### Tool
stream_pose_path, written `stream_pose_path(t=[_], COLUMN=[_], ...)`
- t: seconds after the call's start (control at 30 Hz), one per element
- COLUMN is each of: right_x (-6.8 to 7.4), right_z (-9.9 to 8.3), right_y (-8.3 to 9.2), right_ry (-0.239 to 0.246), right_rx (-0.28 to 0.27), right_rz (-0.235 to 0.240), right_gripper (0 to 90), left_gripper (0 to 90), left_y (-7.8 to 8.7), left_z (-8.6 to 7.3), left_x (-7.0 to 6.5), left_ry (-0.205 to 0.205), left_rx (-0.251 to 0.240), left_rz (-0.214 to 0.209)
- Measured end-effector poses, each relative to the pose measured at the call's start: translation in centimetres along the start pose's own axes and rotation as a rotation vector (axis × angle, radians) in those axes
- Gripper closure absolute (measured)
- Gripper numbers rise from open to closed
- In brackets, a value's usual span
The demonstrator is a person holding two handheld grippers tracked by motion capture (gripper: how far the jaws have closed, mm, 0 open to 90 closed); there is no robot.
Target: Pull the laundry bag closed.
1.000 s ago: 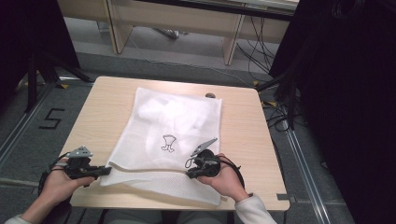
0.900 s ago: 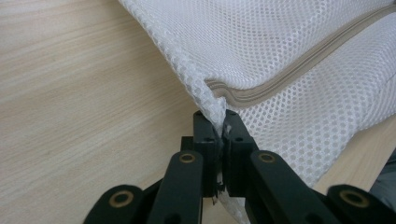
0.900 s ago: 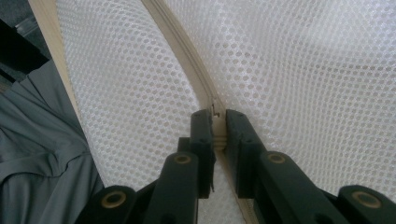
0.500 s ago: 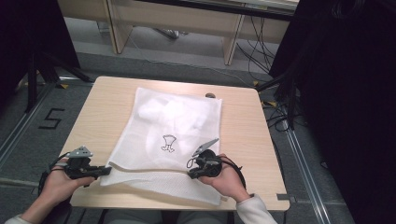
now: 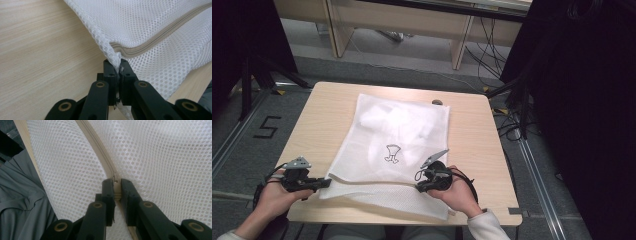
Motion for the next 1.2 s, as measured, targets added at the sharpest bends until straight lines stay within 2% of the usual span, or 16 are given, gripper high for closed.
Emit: stream_pose_path(t=[0.07, 0.1, 0.13, 0.2, 0.43, 0.5, 0.6, 0.67, 0.7, 0.73, 0.8, 0.83, 0.97, 1.1, 1.13, 1.2], right_x=[0.0, 0.0, 0.0, 0.0, -0.2, -0.2, -0.1, -0.2, 0.2, -0.1, -0.2, 0.0, -0.3, -0.3, -0.3, -0.4], right_z=[-0.1, -0.1, -0.2, -0.2, -0.5, -0.5, -0.7, -0.8, -0.9, -0.8, -0.9, -1.0, -1.2, -1.2, -1.3, -1.3], right_y=[0.0, 0.1, 0.1, 0.1, 0.2, 0.2, 0.1, 0.2, 0.3, 0.3, 0.4, 0.4, 0.7, 0.7, 0.7, 0.8], right_ry=[-0.002, -0.002, -0.003, -0.003, -0.008, -0.006, -0.008, -0.008, -0.056, -0.025, -0.012, -0.037, -0.024, -0.014, -0.029, -0.010], right_rx=[-0.002, -0.003, 0.000, 0.001, 0.008, 0.007, 0.011, 0.016, 0.017, 0.013, 0.014, 0.017, 0.020, 0.019, 0.020, 0.013], right_rz=[-0.005, -0.004, -0.005, -0.007, -0.008, -0.007, -0.006, -0.009, -0.005, -0.013, -0.010, -0.009, -0.021, -0.019, -0.020, -0.019], right_gripper=[82.3, 82.3, 82.3, 82.3, 82.3, 82.3, 82.3, 82.3, 82.3, 82.3, 82.3, 82.3, 82.3, 82.3, 82.3, 82.3], left_gripper=[85.5, 85.5, 85.5, 85.5, 85.5, 85.5, 85.5, 85.5, 85.5, 85.5, 85.5, 85.5, 85.5, 85.5, 85.5, 85.5], left_y=[0.1, -0.1, 0.0, 0.0, 0.1, 0.0, 0.1, 0.0, 0.1, 0.0, 0.1, 0.0, 0.0, 0.0, 0.1, 0.1], left_z=[-0.1, 0.1, 0.0, 0.0, -0.1, 0.0, -0.1, 0.0, -0.1, -0.1, -0.1, -0.1, 0.0, -0.1, -0.1, -0.1], left_x=[0.1, -0.1, 0.0, 0.1, 0.1, 0.1, 0.1, 0.1, 0.1, 0.1, 0.1, 0.1, 0.1, 0.1, 0.1, 0.1], left_ry=[-0.014, 0.005, 0.002, -0.009, -0.013, -0.009, -0.013, -0.010, -0.014, -0.013, -0.012, -0.012, -0.010, -0.012, -0.014, -0.011], left_rx=[0.011, -0.014, -0.002, -0.009, 0.012, -0.008, 0.013, -0.003, 0.013, 0.006, 0.008, 0.006, -0.004, 0.009, 0.011, 0.008], left_rz=[-0.002, 0.001, 0.000, 0.003, -0.002, 0.004, -0.001, 0.002, -0.002, 0.005, 0.004, 0.001, 0.006, 0.000, 0.002, -0.001])
Point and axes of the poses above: each handheld gripper's, and its own axes: y roughly backward along the jaws, z roughly out of its top, x roughly to its left, the point moved 7 cm from there along -y, roughly forward along the jaws, and after that the axes turned 8 degrees about z, right-handed, at the moved point
